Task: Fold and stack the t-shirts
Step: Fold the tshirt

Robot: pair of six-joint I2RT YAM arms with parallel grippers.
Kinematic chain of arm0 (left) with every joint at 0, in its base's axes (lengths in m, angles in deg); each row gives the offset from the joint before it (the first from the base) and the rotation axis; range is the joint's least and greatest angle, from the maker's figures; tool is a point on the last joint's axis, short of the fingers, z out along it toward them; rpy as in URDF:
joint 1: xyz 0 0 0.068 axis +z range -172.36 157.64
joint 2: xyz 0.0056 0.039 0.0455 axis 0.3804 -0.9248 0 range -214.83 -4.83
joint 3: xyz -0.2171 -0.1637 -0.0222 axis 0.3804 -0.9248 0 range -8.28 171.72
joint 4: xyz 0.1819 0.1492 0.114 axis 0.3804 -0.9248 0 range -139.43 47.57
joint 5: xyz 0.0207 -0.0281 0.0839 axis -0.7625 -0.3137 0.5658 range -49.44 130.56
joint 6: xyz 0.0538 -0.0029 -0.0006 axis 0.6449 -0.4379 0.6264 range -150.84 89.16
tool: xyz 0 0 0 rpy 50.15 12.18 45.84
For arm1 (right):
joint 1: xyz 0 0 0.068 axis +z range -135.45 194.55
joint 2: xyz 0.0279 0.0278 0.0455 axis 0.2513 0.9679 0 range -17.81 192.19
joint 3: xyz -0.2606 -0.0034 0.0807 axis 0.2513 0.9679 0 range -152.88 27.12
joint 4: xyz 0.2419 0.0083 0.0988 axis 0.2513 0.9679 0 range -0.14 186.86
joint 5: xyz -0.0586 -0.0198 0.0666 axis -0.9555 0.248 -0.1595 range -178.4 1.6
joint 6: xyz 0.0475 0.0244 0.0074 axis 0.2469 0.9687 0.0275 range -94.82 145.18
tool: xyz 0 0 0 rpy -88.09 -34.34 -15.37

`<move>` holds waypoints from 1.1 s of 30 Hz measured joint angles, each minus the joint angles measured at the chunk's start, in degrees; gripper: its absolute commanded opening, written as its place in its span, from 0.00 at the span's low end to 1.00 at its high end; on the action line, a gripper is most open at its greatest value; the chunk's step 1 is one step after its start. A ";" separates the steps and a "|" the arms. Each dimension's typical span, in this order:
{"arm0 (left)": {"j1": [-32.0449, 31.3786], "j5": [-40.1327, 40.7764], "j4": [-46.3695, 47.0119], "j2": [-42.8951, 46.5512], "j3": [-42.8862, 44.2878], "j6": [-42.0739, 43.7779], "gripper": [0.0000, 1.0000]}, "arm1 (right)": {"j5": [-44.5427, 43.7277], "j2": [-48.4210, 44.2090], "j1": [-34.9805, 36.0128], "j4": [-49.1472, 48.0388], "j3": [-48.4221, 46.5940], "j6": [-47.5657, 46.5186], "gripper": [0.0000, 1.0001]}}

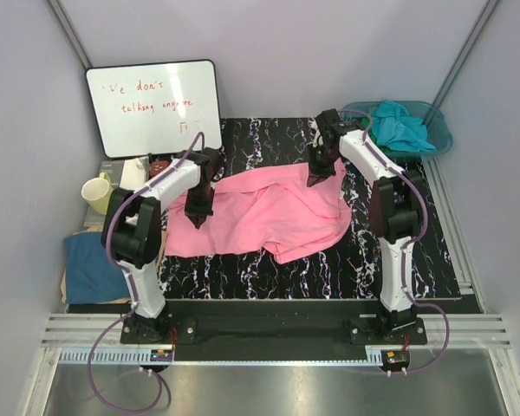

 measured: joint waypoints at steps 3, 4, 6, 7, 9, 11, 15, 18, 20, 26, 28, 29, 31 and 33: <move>-0.44 -0.92 1.14 -2.91 0.46 0.02 0.00 | 2.56 -2.34 0.24 -0.48 6.19 0.52 0.00; -0.55 -1.27 1.42 -3.87 0.48 0.02 0.00 | 2.95 -3.21 0.28 -0.55 8.66 0.66 0.00; -0.92 -1.81 1.81 -4.74 0.20 0.00 0.00 | 4.07 -5.35 0.39 -0.02 13.46 0.90 0.00; -1.16 -2.08 2.34 -4.70 -0.28 -0.02 0.00 | 4.42 -6.97 0.52 -0.17 16.22 0.96 0.00; -1.55 -2.51 2.97 -4.42 -1.42 -0.04 0.00 | 4.96 -10.93 1.14 0.52 21.18 1.14 0.00; -1.81 -2.86 3.52 -4.35 -2.71 -0.24 0.00 | 5.40 -15.74 2.56 1.29 25.31 1.42 0.00; -1.97 -3.41 3.69 -5.18 -3.87 -0.87 0.00 | 6.82 -23.85 7.26 1.86 29.79 2.14 0.00; -1.97 -3.67 3.93 -7.39 -3.74 -1.14 0.00 | 8.02 -26.49 11.06 1.57 31.69 2.73 0.09; -1.97 -3.69 2.91 -8.17 -2.95 -1.29 0.00 | 8.57 -26.84 12.98 1.46 33.59 3.37 0.38; -1.95 -3.65 1.53 -9.51 -1.60 -1.70 0.00 | 8.20 -26.86 17.57 1.51 42.21 5.60 0.56; -1.97 -3.67 1.33 -9.66 -1.42 -1.84 0.00 | 7.87 -26.97 18.36 1.11 44.04 6.16 0.55; -1.95 -3.67 1.20 -9.77 -1.31 -1.97 0.00 | 7.54 -27.12 18.64 0.46 44.85 6.58 0.55; -1.95 -3.67 1.16 -9.79 -1.29 -2.16 0.00 | 6.84 -27.52 18.95 -1.09 46.12 7.58 0.54; -1.95 -3.67 1.16 -9.79 -1.29 -2.32 0.00 | 6.47 -27.78 19.34 -2.97 46.80 8.52 0.54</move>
